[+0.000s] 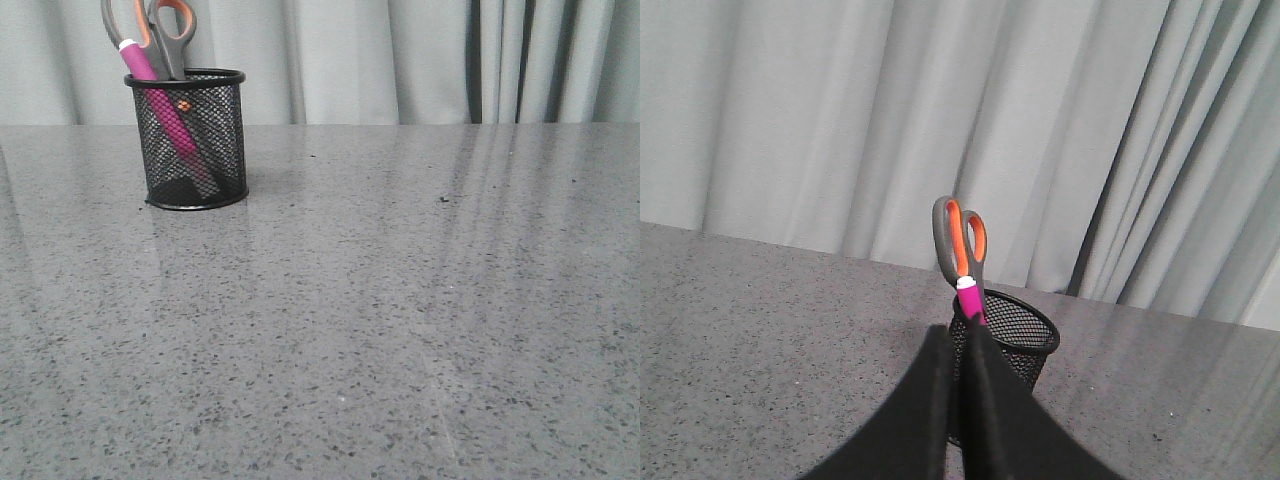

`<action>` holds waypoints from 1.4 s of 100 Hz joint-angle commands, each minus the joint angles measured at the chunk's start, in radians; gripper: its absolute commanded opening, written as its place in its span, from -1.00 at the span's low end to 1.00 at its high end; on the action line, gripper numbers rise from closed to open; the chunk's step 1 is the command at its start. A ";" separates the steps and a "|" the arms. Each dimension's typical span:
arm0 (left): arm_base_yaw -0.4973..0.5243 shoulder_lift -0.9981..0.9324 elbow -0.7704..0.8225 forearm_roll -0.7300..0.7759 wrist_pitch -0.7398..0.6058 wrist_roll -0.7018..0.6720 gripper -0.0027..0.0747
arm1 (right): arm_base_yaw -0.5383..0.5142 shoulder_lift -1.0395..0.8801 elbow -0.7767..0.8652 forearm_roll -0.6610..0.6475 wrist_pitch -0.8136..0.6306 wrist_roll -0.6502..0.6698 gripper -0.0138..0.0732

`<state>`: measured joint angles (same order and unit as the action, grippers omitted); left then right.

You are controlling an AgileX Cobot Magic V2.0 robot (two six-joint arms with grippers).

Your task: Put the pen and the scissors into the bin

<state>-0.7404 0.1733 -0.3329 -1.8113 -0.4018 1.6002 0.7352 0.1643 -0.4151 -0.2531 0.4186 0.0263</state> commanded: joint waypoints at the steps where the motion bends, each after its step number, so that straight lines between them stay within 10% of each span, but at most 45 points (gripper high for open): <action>1: -0.008 0.011 -0.025 -0.014 0.045 0.002 -0.98 | -0.002 0.007 -0.023 -0.020 -0.088 -0.005 -0.84; 33: -0.008 0.011 -0.024 0.010 0.015 0.013 -0.98 | -0.002 0.007 -0.023 -0.020 -0.088 -0.005 -0.84; 50: 0.048 0.007 -0.005 0.369 0.051 -0.008 -0.98 | -0.002 0.007 -0.023 -0.020 -0.088 -0.005 -0.84; 83: 0.511 -0.026 0.132 1.757 0.589 -1.476 -0.98 | -0.002 0.007 -0.023 -0.020 -0.088 -0.005 -0.84; 140: 0.659 -0.209 0.378 1.795 0.689 -1.535 -0.98 | -0.002 0.007 -0.023 -0.020 -0.086 -0.005 -0.84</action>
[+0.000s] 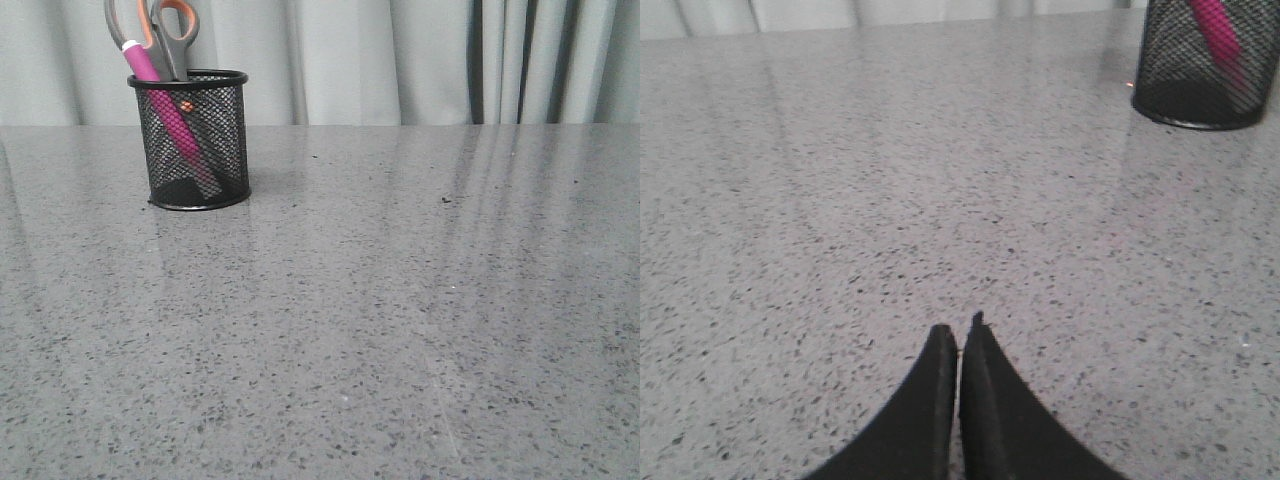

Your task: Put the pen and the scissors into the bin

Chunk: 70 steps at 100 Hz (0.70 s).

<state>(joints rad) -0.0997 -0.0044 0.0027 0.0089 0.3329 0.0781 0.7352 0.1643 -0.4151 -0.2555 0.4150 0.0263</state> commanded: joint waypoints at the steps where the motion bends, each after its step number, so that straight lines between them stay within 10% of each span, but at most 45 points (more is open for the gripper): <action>1: 0.021 -0.031 0.042 -0.029 -0.046 -0.012 -0.98 | -0.002 0.007 -0.023 -0.018 -0.083 -0.005 -0.84; 70: 0.034 -0.031 0.042 -0.043 -0.048 -0.012 -0.98 | -0.002 0.007 -0.022 -0.018 -0.083 -0.005 -0.84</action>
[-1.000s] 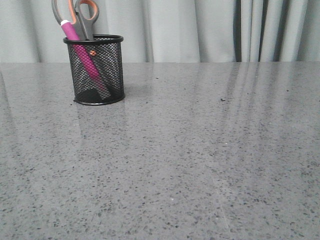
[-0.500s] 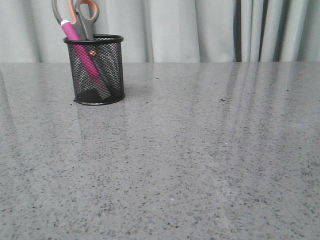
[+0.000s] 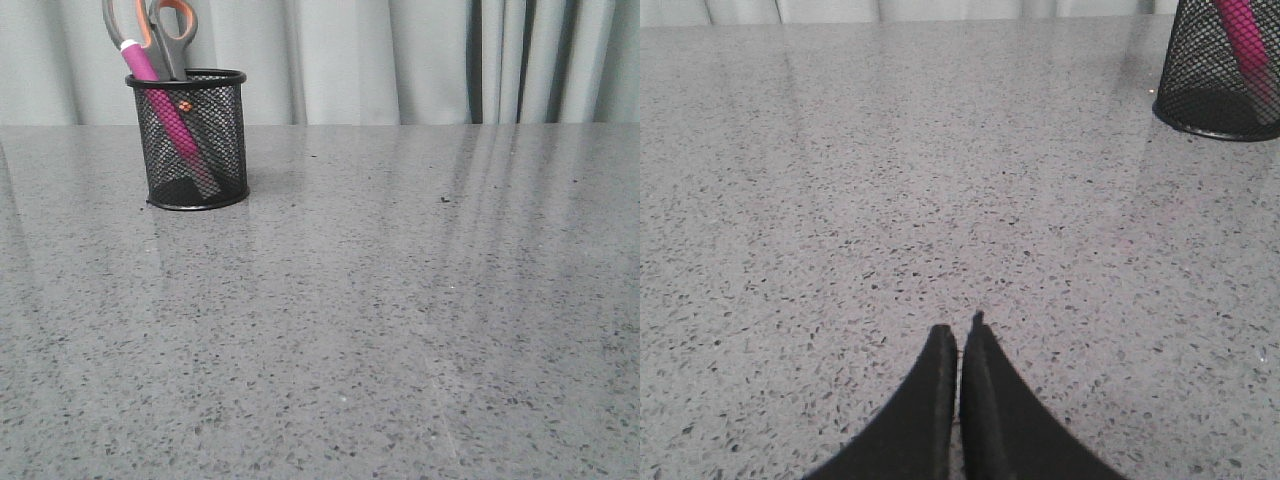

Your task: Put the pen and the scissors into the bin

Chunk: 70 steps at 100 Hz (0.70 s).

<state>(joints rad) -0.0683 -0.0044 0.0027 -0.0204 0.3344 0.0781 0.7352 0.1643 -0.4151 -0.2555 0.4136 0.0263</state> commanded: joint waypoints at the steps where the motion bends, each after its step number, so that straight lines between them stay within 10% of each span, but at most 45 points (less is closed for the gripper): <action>1: 0.003 -0.031 0.042 -0.014 -0.049 -0.012 -0.98 | -0.002 0.007 -0.022 -0.018 -0.081 -0.005 -0.84; 18: 0.003 -0.031 0.042 -0.014 -0.049 -0.012 -0.98 | -0.057 0.007 0.035 -0.032 -0.108 -0.005 -0.84; 45: 0.003 -0.031 0.042 -0.014 -0.049 -0.012 -0.98 | -0.527 0.002 0.307 0.086 -0.480 -0.009 -0.84; 70: 0.003 -0.031 0.042 -0.014 -0.049 -0.012 -0.98 | -0.674 -0.138 0.440 0.191 -0.332 -0.009 -0.84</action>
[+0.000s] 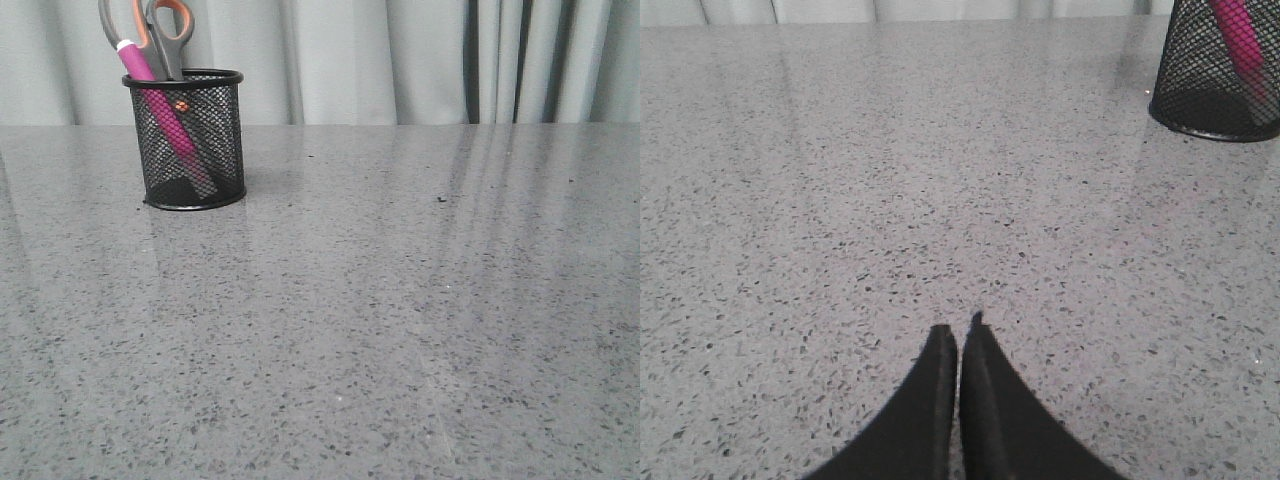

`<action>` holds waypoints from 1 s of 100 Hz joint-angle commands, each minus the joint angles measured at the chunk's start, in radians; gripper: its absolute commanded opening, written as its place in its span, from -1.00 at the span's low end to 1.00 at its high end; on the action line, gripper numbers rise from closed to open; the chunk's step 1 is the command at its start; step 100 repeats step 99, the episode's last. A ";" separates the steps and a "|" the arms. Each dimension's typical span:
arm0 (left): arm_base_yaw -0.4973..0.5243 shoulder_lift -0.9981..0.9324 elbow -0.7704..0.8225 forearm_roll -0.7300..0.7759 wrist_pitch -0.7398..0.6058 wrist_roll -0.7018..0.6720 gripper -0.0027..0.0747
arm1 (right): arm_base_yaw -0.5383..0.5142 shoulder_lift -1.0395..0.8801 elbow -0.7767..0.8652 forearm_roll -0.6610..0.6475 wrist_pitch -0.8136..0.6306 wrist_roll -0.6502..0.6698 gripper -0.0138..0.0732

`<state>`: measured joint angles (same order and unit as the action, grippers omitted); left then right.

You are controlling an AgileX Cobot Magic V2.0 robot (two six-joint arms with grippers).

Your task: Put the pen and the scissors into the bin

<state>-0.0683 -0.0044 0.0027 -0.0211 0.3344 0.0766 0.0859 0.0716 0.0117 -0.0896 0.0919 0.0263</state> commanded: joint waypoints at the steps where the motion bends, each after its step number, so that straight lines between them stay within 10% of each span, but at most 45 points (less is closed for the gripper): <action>1: 0.003 -0.031 0.042 -0.013 -0.049 -0.011 -0.98 | -0.029 -0.050 0.014 0.028 0.009 -0.009 -0.84; 22: 0.003 -0.031 0.042 -0.013 -0.052 -0.011 -0.98 | -0.078 -0.100 0.014 0.049 0.195 -0.009 -0.84; 100: 0.003 -0.031 0.042 -0.013 -0.052 -0.011 -0.98 | -0.080 -0.100 0.014 0.049 0.195 -0.009 -0.84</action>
